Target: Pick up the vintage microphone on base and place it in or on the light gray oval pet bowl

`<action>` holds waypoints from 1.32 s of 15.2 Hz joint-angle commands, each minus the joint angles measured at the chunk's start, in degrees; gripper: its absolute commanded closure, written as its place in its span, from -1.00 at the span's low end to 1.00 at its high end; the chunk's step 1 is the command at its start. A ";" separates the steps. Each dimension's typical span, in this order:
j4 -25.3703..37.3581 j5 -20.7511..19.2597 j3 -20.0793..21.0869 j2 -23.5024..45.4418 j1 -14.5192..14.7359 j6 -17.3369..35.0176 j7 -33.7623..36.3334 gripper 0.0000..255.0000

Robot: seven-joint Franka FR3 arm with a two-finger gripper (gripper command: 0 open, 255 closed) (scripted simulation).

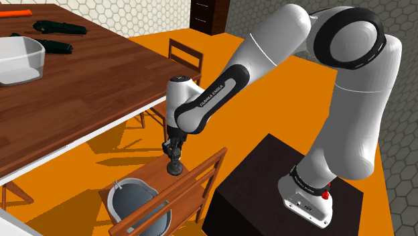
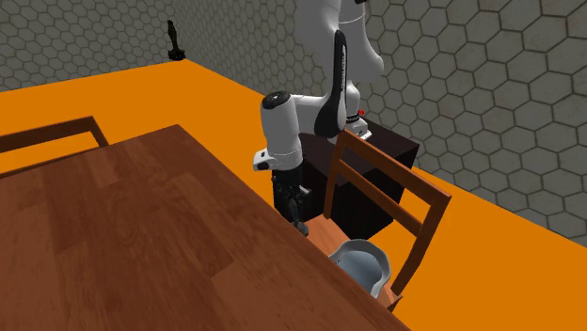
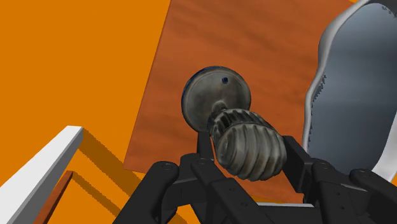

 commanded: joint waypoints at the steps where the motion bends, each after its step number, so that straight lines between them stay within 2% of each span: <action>1: -0.27 0.31 0.18 -1.53 -0.28 -1.26 -0.18 1.00; 18: 1.35 2.02 0.98 -11.27 -1.17 -12.47 -0.19 1.00; 20: 3.67 1.37 1.84 -10.25 0.44 -13.47 2.77 1.00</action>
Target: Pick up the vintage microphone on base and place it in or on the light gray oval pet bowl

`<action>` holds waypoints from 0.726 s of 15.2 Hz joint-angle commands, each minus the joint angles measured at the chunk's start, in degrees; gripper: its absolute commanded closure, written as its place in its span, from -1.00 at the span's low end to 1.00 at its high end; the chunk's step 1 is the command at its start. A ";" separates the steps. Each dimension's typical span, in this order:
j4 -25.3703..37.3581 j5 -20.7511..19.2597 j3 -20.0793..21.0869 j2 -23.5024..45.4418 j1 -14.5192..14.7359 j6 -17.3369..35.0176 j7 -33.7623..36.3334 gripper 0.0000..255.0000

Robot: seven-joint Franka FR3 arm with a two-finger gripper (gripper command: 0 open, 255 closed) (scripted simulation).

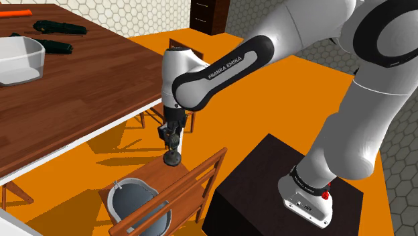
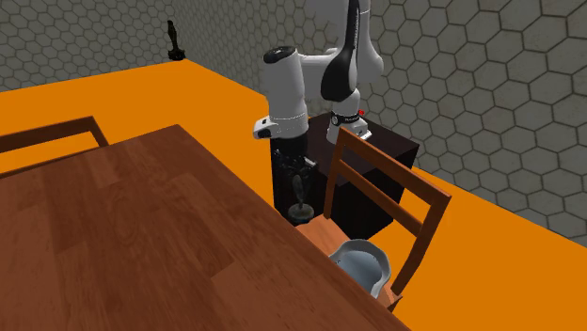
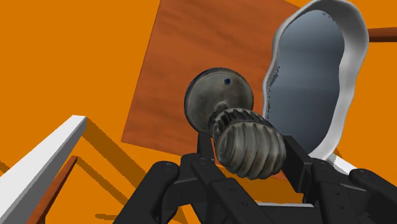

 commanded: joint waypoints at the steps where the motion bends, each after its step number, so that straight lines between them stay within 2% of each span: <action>1: 2.48 -0.69 0.68 1.10 1.37 -1.14 2.59 1.00; 11: 18.86 -5.27 3.53 9.58 10.02 -7.94 16.56 1.00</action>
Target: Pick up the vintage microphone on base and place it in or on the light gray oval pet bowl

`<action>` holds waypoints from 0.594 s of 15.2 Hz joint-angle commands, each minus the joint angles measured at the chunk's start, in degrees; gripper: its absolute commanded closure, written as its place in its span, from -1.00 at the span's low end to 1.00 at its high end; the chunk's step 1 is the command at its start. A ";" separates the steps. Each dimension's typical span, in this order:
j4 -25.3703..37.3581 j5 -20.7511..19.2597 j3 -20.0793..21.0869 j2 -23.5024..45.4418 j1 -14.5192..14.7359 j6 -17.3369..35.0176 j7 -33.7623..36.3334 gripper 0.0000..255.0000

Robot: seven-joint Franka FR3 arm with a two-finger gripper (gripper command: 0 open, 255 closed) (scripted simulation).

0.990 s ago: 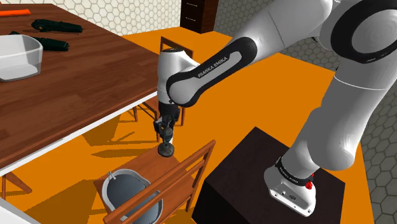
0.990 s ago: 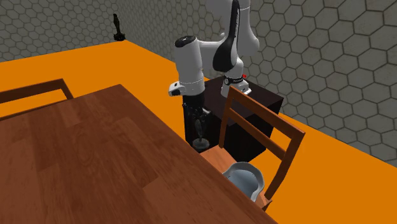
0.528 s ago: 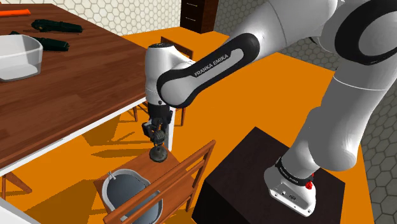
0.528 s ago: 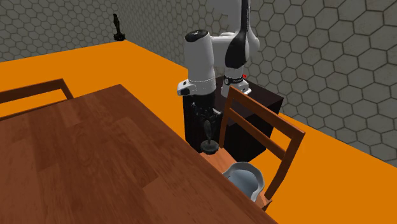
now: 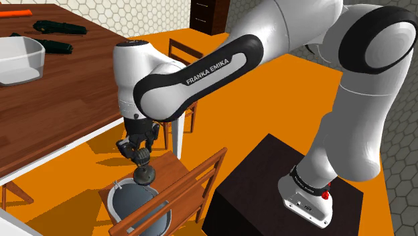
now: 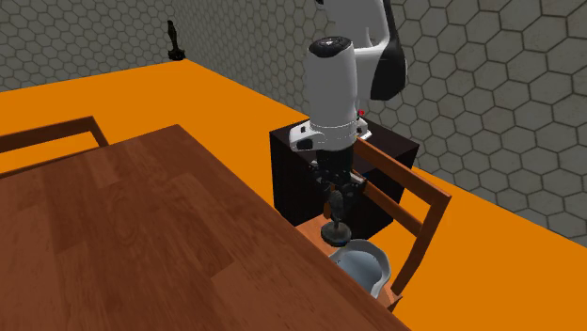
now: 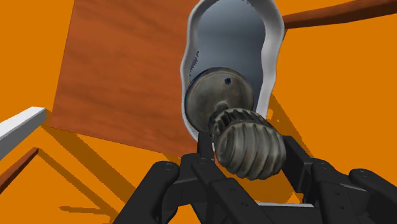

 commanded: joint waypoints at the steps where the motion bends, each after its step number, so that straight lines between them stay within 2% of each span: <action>1: 4.13 -1.15 0.34 2.41 1.96 -1.55 2.82 1.00; 4: 11.18 -2.79 0.69 6.25 5.04 -4.54 6.63 1.00; 9: 9.66 -3.23 0.37 7.93 5.27 -1.40 6.59 1.00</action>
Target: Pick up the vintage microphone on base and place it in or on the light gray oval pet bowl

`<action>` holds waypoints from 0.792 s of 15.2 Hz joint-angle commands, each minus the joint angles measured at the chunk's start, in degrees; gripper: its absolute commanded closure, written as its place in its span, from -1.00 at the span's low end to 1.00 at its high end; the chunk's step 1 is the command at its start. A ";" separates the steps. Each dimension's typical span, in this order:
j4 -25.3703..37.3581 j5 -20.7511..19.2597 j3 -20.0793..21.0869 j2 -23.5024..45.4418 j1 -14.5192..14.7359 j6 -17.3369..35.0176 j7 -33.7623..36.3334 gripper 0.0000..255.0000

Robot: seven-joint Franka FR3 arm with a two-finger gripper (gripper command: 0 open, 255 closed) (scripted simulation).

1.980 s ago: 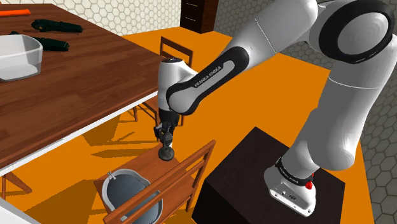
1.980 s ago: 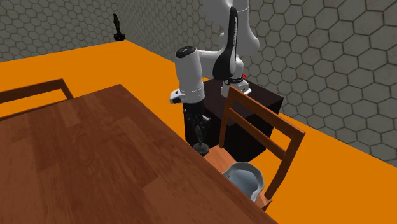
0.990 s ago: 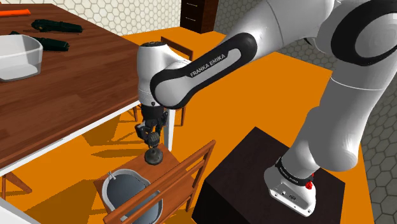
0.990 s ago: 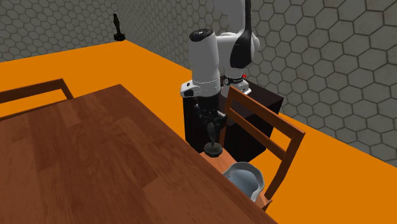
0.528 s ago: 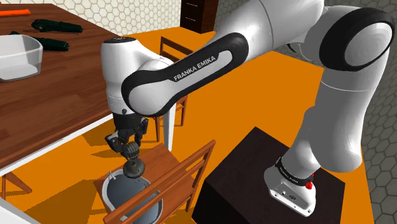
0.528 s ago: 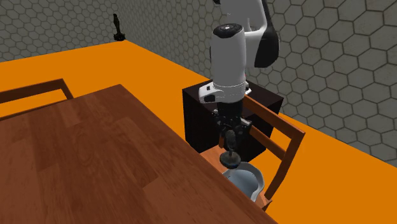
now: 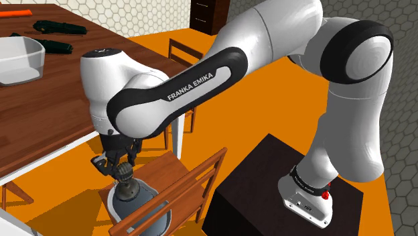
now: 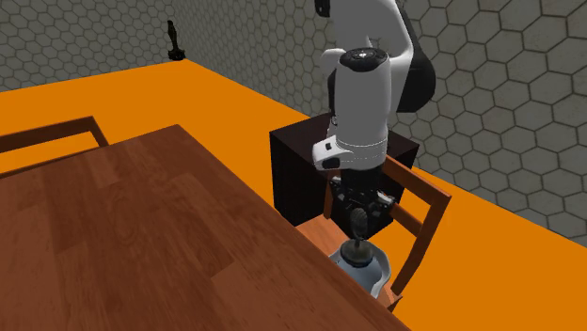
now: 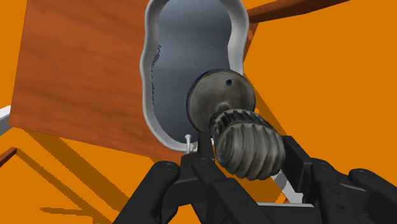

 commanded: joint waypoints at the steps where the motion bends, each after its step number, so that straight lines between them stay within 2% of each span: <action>1: -0.24 -0.24 -0.15 0.86 0.10 1.11 -0.02 1.00; 12: -2.24 -1.45 -0.99 5.45 0.74 7.57 0.05 1.00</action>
